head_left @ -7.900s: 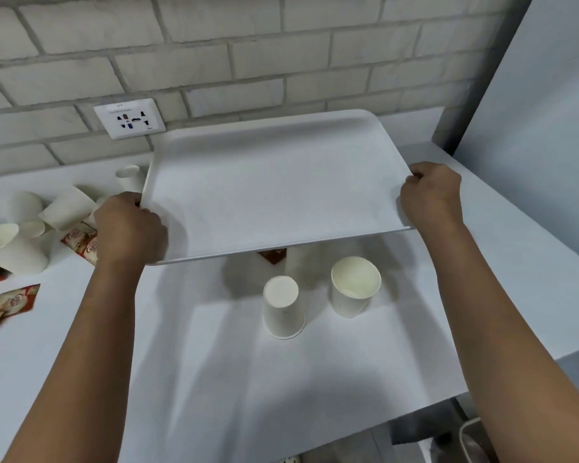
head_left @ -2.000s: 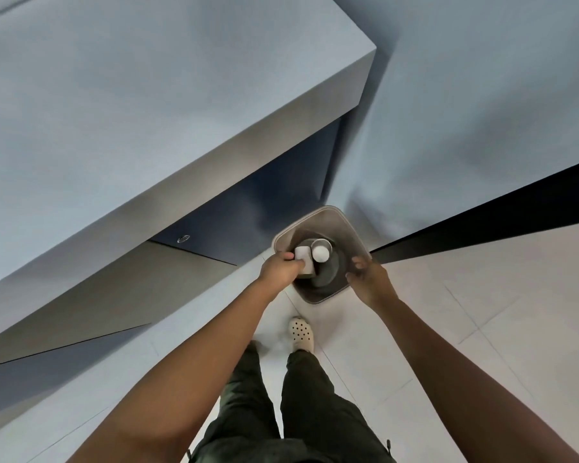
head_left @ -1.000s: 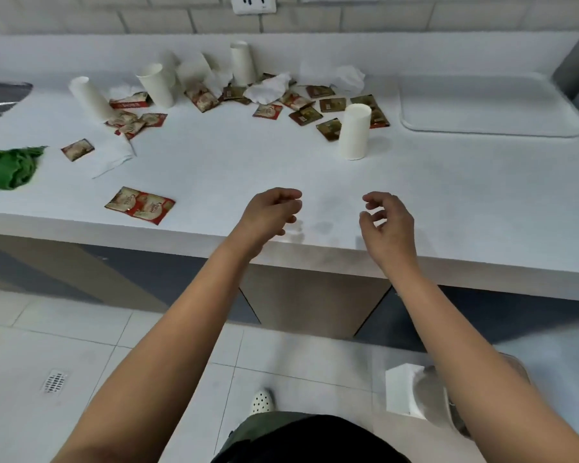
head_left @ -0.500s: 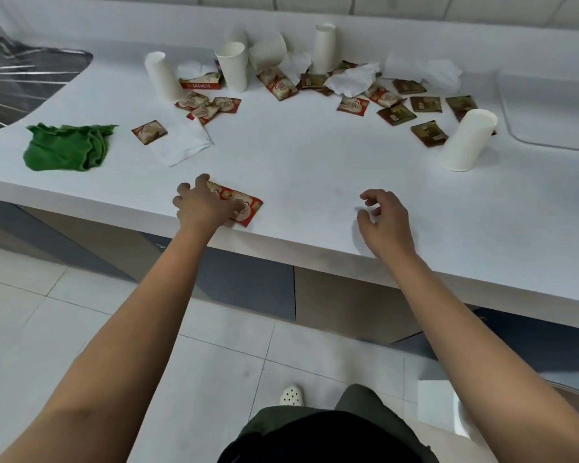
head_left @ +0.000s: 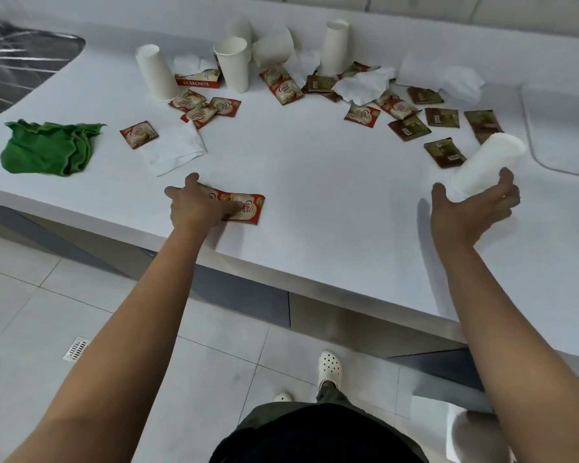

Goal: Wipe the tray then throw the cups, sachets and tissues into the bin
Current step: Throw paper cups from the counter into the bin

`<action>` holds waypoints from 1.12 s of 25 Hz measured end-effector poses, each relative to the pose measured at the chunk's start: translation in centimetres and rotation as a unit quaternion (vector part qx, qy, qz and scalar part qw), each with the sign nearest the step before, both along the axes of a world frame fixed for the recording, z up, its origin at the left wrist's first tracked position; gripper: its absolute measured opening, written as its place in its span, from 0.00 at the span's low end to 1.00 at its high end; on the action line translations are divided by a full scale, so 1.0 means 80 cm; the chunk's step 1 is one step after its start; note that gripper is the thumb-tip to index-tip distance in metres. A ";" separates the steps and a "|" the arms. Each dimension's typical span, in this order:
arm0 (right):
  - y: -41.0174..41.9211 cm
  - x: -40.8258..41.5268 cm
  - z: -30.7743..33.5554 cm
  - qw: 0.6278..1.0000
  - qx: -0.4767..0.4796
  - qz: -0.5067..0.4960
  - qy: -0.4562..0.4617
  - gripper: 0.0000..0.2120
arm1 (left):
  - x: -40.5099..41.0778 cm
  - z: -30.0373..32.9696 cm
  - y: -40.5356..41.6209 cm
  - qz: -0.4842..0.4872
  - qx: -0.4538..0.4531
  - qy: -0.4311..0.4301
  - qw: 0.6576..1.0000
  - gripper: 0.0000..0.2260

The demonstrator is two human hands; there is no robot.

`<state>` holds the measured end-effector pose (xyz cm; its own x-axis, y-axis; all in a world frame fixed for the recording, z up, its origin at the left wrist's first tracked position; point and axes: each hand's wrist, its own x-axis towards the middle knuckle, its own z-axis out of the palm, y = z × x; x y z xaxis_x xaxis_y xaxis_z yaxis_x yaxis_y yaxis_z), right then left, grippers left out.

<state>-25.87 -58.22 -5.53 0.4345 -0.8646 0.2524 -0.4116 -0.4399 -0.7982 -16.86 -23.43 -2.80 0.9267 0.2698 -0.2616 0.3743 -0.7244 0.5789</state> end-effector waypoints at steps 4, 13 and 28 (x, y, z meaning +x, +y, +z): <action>-0.042 0.026 0.004 0.997 0.069 -0.018 -0.031 0.51 | 0.014 0.006 -0.029 0.026 -0.080 -0.033 0.996 0.40; -0.075 0.049 0.000 0.992 0.119 -0.004 -0.048 0.47 | 0.026 0.039 -0.102 -0.001 -0.448 0.020 0.894 0.06; -0.002 -0.099 0.061 0.989 0.092 0.012 -0.118 0.37 | -0.065 0.085 -0.196 -0.110 -0.560 0.112 0.813 0.03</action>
